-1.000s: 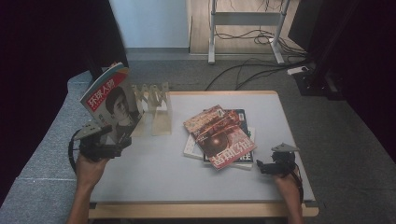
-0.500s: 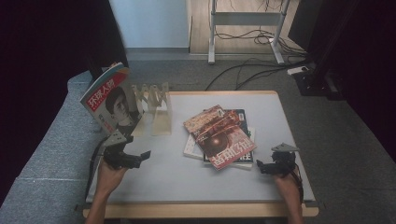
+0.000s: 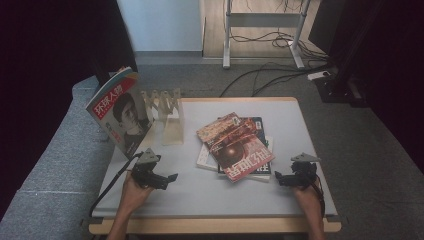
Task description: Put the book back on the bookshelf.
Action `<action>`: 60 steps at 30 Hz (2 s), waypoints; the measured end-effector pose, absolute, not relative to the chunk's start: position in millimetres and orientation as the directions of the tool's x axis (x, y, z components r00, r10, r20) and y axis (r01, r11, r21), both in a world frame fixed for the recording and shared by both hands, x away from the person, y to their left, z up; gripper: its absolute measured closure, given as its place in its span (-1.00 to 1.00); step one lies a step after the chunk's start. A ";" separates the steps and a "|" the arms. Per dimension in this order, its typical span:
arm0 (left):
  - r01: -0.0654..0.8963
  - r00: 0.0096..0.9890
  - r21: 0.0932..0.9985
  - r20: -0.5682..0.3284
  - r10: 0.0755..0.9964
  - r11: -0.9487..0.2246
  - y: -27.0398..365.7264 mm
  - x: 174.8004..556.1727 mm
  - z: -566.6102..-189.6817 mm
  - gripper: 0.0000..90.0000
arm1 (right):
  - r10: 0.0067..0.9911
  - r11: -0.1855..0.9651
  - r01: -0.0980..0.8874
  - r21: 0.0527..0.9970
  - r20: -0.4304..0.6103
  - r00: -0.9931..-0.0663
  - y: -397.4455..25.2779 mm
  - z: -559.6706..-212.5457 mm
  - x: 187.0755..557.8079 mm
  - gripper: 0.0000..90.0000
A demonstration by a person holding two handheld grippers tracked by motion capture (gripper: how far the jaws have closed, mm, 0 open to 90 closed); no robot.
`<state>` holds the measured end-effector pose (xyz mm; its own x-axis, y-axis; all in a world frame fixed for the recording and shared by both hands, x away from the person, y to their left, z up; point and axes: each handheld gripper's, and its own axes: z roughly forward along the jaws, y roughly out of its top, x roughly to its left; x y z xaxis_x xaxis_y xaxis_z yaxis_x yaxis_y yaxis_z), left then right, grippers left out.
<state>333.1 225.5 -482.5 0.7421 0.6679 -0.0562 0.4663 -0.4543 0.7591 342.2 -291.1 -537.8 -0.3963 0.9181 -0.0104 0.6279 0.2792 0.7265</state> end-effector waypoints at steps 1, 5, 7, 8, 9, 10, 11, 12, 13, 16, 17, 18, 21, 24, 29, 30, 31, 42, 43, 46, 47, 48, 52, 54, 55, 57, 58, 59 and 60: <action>0.470 0.744 0.752 -0.054 0.666 -0.463 223.4 333.6 -485.3 -1.00 | 0.918 0.279 0.629 0.726 -0.009 -0.397 -291.3 -537.9 342.4 -1.00; 0.479 0.751 0.743 -0.072 0.656 -0.467 218.1 334.7 -496.2 -1.00 | 0.918 0.277 0.630 0.725 -0.006 -0.396 -291.4 -537.9 342.7 -1.00; 0.496 0.745 0.743 -0.097 0.661 -0.450 219.3 335.6 -502.0 -1.00 | 0.918 0.276 0.631 0.725 -0.005 -0.396 -291.5 -538.0 342.8 -1.00; 0.498 0.736 0.734 -0.077 0.672 -0.462 219.2 335.4 -505.4 -1.00 | 0.918 0.276 0.631 0.725 -0.005 -0.396 -291.6 -538.0 342.9 -1.00; 0.497 0.735 0.722 -0.055 0.676 -0.482 218.4 335.1 -507.9 -1.00 | 0.918 0.275 0.631 0.725 -0.004 -0.395 -291.5 -537.9 342.9 -1.00; 0.495 0.736 0.713 -0.041 0.676 -0.496 217.5 334.9 -509.9 -1.00 | 0.919 0.275 0.632 0.725 -0.004 -0.395 -291.6 -537.9 342.9 -1.00; 0.494 0.739 0.705 -0.032 0.673 -0.509 216.2 334.7 -512.3 -1.00 | 0.919 0.275 0.632 0.724 -0.004 -0.395 -291.6 -537.9 342.9 -1.00; 0.496 0.741 0.699 -0.031 0.671 -0.516 214.8 334.7 -514.4 -1.00 | 0.919 0.275 0.633 0.724 -0.003 -0.395 -291.6 -537.9 343.0 -1.00; 0.496 0.743 0.695 -0.031 0.668 -0.520 213.4 334.8 -516.8 -1.00 | 0.919 0.274 0.633 0.724 -0.002 -0.395 -291.7 -537.9 343.1 -1.00; 0.503 0.746 0.682 -0.033 0.666 -0.530 209.0 335.8 -524.4 -1.00 | 0.918 0.274 0.634 0.723 -0.001 -0.396 -291.8 -537.8 343.1 -1.00; 0.507 0.745 0.673 -0.029 0.666 -0.538 207.8 336.1 -525.9 -1.00 | 0.918 0.274 0.634 0.723 0.000 -0.396 -291.8 -537.8 343.1 -1.00; 0.509 0.746 0.665 -0.025 0.665 -0.546 207.0 336.0 -527.3 -1.00 | 0.918 0.274 0.635 0.723 0.000 -0.396 -291.9 -537.7 343.2 -1.00; 0.508 0.745 0.664 -0.019 0.667 -0.548 206.7 335.0 -527.6 -1.00 | 0.918 0.273 0.637 0.721 0.002 -0.396 -291.9 -537.5 343.3 -1.00; 0.510 0.744 0.659 -0.014 0.669 -0.553 205.9 334.9 -528.2 -1.00 | 0.918 0.274 0.637 0.720 0.003 -0.398 -292.0 -537.3 343.4 -1.00; 0.509 0.743 0.659 -0.010 0.669 -0.555 205.6 334.5 -528.5 -1.00 | 0.914 0.281 0.636 0.718 0.002 -0.406 -291.9 -535.9 343.4 -0.96; 0.508 0.743 0.659 -0.010 0.669 -0.555 205.6 334.4 -528.6 -1.00 | 0.910 0.285 0.636 0.717 0.005 -0.415 -292.1 -534.9 343.3 -0.94; 0.508 0.743 0.659 -0.009 0.669 -0.555 205.6 334.4 -528.6 -1.00 | 0.908 0.290 0.633 0.718 0.003 -0.420 -291.6 -533.5 343.1 -0.93; 0.506 0.744 0.659 -0.006 0.668 -0.557 205.5 334.0 -528.8 -1.00 | 0.873 0.306 0.578 0.756 0.019 -0.488 -275.8 -503.2 351.6 -1.00; 0.505 0.744 0.659 -0.006 0.668 -0.557 205.5 333.9 -528.8 -1.00 | 0.868 0.309 0.577 0.756 0.024 -0.497 -273.0 -500.5 353.4 -1.00; 0.505 0.744 0.659 -0.005 0.668 -0.557 205.5 333.8 -528.8 -1.00 | 0.850 0.320 0.590 0.741 0.050 -0.524 -263.3 -495.3 360.6 -1.00; 0.505 0.744 0.660 -0.005 0.668 -0.557 205.4 333.8 -528.8 -1.00 | 0.847 0.325 0.590 0.739 0.050 -0.530 -260.9 -494.3 362.6 -1.00; 0.505 0.744 0.660 -0.005 0.668 -0.557 205.4 333.8 -528.8 -1.00 | 0.842 0.330 0.587 0.739 0.050 -0.537 -256.8 -492.7 365.8 -1.00; 0.505 0.744 0.660 -0.005 0.668 -0.557 205.5 333.8 -528.8 -1.00 | 0.831 0.332 0.580 0.744 0.060 -0.553 -245.0 -489.4 375.7 -1.00; 0.505 0.744 0.660 -0.005 0.668 -0.557 205.5 333.8 -528.8 -1.00 | 0.828 0.337 0.577 0.744 0.057 -0.558 -240.0 -489.3 380.0 -1.00; 0.505 0.744 0.660 -0.005 0.668 -0.557 205.5 333.8 -528.8 -1.00 | 0.825 0.344 0.573 0.744 0.053 -0.563 -236.5 -489.8 383.1 -1.00; 0.505 0.744 0.660 -0.005 0.668 -0.557 205.5 333.8 -528.8 -1.00 | 0.818 0.352 0.568 0.744 0.050 -0.573 -231.9 -491.3 388.4 -1.00; 0.505 0.744 0.660 -0.005 0.668 -0.557 205.5 333.8 -528.8 -1.00 | 0.816 0.361 0.566 0.741 0.043 -0.577 -229.7 -492.0 390.8 -1.00; 0.505 0.744 0.660 -0.005 0.668 -0.557 205.5 333.7 -528.8 -1.00 | 0.813 0.368 0.563 0.740 0.038 -0.581 -227.9 -492.7 392.6 -1.00; 0.505 0.744 0.660 -0.005 0.668 -0.557 205.4 333.7 -528.8 -1.00 | 0.809 0.376 0.561 0.738 0.035 -0.587 -224.9 -493.8 395.8 -1.00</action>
<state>333.7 205.4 -528.8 0.7440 0.6682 -0.0051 0.5048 -0.5570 0.6595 395.8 -224.9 -493.8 -0.5870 0.8088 0.0346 0.5610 0.3756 0.7377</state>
